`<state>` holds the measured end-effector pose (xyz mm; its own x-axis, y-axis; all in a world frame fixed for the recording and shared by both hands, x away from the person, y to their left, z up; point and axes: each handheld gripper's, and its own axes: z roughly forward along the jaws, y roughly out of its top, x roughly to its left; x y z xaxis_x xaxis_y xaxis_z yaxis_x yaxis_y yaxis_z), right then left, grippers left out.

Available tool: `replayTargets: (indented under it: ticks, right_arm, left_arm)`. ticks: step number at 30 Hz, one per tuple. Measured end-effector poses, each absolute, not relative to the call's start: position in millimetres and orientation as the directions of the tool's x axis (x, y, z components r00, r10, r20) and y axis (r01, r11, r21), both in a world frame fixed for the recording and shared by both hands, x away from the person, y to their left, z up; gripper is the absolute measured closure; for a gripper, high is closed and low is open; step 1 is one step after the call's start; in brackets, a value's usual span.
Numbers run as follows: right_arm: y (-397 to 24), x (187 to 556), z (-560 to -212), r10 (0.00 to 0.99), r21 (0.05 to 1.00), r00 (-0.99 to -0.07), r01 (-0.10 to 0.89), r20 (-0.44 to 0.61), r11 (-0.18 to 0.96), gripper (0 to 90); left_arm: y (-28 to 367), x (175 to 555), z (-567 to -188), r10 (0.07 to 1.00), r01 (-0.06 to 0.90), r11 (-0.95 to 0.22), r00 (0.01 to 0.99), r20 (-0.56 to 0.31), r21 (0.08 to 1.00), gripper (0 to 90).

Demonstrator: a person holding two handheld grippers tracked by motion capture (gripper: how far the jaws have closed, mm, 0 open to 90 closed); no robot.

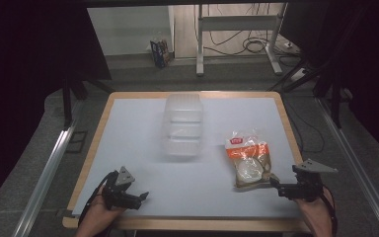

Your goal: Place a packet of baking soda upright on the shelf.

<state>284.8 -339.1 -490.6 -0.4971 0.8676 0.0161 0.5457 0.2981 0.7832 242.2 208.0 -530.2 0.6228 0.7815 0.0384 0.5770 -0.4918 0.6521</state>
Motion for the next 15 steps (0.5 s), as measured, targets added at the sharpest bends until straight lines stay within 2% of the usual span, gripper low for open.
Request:
replayTargets:
  ticks: [15]
  right_arm:
    - [-337.8,287.7,-497.4,0.871,0.757,-0.49,0.558,-0.029,0.339,1.5]
  left_arm:
    - [210.8,242.6,-529.8,0.784,0.581,-0.476,0.62,0.02,0.66,7.6]
